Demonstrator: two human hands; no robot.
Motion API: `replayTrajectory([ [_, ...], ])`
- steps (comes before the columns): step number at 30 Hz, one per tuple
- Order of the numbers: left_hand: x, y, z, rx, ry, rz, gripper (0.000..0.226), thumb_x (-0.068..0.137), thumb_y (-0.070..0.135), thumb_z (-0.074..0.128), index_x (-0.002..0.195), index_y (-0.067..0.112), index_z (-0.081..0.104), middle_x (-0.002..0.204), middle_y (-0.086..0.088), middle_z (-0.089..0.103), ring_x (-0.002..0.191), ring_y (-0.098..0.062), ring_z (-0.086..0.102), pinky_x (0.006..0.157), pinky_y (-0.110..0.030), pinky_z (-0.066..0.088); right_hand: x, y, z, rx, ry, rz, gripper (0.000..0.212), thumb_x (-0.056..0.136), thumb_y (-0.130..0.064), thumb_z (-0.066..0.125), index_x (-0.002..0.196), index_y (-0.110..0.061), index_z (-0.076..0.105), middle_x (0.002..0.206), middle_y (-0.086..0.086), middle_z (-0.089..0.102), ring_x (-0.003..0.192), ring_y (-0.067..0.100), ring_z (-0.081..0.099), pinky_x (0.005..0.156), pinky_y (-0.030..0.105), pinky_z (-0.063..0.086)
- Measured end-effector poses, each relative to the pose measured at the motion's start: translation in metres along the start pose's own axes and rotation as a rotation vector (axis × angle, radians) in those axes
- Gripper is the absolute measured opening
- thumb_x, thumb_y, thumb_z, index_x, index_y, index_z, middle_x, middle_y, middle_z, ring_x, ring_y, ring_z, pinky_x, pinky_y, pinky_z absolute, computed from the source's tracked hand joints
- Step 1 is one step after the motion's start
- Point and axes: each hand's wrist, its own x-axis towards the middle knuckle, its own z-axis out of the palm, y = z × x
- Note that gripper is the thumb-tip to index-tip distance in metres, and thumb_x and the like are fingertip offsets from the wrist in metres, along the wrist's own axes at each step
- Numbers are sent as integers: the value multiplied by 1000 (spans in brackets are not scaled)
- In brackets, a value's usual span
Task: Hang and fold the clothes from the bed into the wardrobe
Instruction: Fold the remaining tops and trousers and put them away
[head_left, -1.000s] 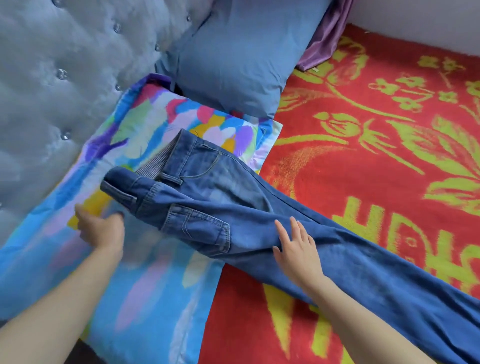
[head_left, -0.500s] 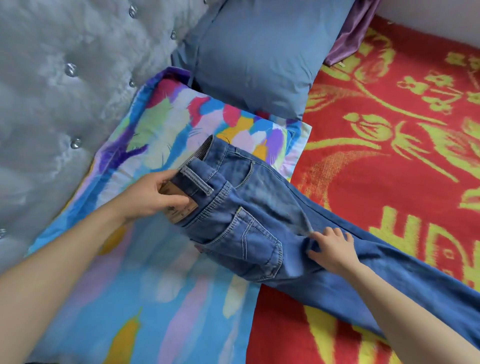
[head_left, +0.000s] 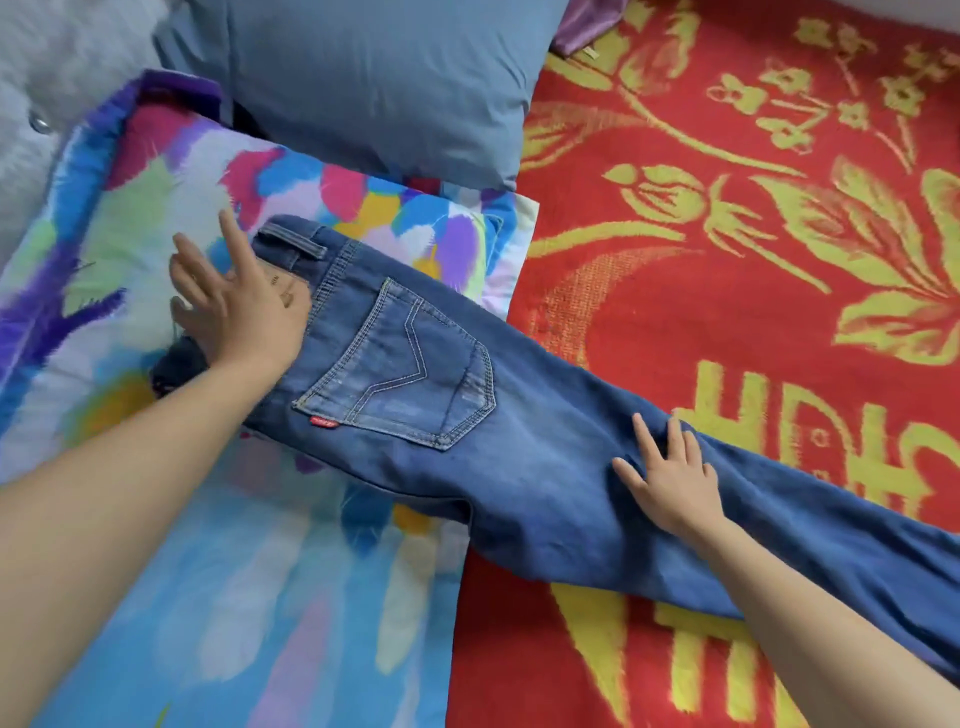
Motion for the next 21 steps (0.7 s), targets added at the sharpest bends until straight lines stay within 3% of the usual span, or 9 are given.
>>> replayTrajectory([
  [3, -39, 9, 27, 145, 14, 483, 69, 89, 30, 58, 149, 18, 24, 154, -27, 8, 141, -43, 6, 107, -64, 10, 2, -7, 14, -7, -49, 12, 64, 94, -60, 24, 149, -37, -1, 157, 12, -10, 144, 31, -8, 114, 51, 11],
  [5, -56, 10, 42, 310, -108, 634, 66, 91, 45, 50, 149, 28, 23, 156, -21, 6, 142, -38, 0, 109, -61, 2, 2, -11, 16, -13, -44, 17, 63, 93, -62, 23, 148, -40, 0, 157, 11, -11, 144, 31, -10, 113, 54, 8],
  [7, -56, 5, 54, 472, -270, 556, 67, 91, 61, 30, 149, 40, 2, 158, -12, -8, 143, -34, -12, 111, -54, -5, 7, -8, 15, -31, -3, 14, 61, 93, -63, 22, 147, -43, 1, 158, 9, -10, 145, 28, -10, 112, 56, 5],
  [10, -47, -2, 64, 521, -321, 489, 69, 88, 67, 19, 143, 45, -17, 157, -8, -16, 143, -32, -18, 113, -51, -5, 15, 8, 14, -81, 45, -34, 65, 89, -68, 15, 147, -43, -2, 158, 5, -6, 145, 24, -7, 112, 58, 4],
  [13, -44, 0, 69, 520, -348, 485, 70, 88, 67, 21, 141, 45, -19, 157, -8, -17, 143, -32, -18, 113, -52, -6, 25, 30, 11, -132, 56, -57, 78, 78, -79, 0, 147, -42, -3, 159, 3, 0, 145, 24, -3, 111, 58, 7],
  [18, -40, 9, 68, 575, -412, 446, 69, 88, 68, 20, 145, 46, -13, 157, -8, -17, 143, -32, -18, 113, -52, -6, 31, 55, 15, -58, -52, 9, 67, 93, -62, 24, 146, -41, -10, 158, 6, -8, 145, 25, -6, 114, 55, 10],
  [21, -35, 24, 62, 673, -512, 399, 68, 89, 69, 18, 145, 45, -13, 157, -9, -16, 143, -35, -15, 113, -55, -2, 25, 55, 17, -43, -4, 23, 70, 94, -59, 29, 148, -37, -10, 158, 11, -8, 145, 29, -6, 112, 54, 10],
])
